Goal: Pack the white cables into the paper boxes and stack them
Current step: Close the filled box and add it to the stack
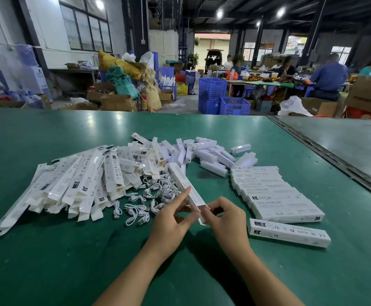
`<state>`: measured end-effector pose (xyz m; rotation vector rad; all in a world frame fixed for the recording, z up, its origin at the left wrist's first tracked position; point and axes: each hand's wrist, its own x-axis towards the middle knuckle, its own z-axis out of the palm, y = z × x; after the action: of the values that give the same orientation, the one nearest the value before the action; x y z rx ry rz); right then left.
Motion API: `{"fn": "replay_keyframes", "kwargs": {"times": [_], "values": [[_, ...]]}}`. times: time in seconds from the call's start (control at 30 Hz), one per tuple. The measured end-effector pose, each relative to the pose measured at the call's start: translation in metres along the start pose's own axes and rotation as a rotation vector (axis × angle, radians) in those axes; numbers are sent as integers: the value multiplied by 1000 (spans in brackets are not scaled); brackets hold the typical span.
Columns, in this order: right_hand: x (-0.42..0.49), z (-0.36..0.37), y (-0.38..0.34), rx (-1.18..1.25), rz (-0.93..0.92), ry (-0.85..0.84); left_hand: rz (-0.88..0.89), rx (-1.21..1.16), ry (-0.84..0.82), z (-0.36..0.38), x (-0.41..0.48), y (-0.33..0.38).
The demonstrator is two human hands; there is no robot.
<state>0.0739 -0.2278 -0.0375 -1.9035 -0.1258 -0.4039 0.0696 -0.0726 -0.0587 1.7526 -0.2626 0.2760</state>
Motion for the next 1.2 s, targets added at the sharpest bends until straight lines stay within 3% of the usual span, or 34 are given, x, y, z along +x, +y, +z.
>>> {"fn": "replay_keyframes", "kwargs": {"times": [0.4,0.83,1.0,1.2], "values": [[-6,-3,-3,34,-234,-69,-7,-29,153,-3,0,5],[-5,-1,1,-80,-406,-180,-51,-115,150,-7,3,9],[-6,1,-1,-63,-477,-105,-92,-168,111,-7,3,8],[-4,4,3,-4,-389,-3,-98,-173,96,-5,2,12]]}}
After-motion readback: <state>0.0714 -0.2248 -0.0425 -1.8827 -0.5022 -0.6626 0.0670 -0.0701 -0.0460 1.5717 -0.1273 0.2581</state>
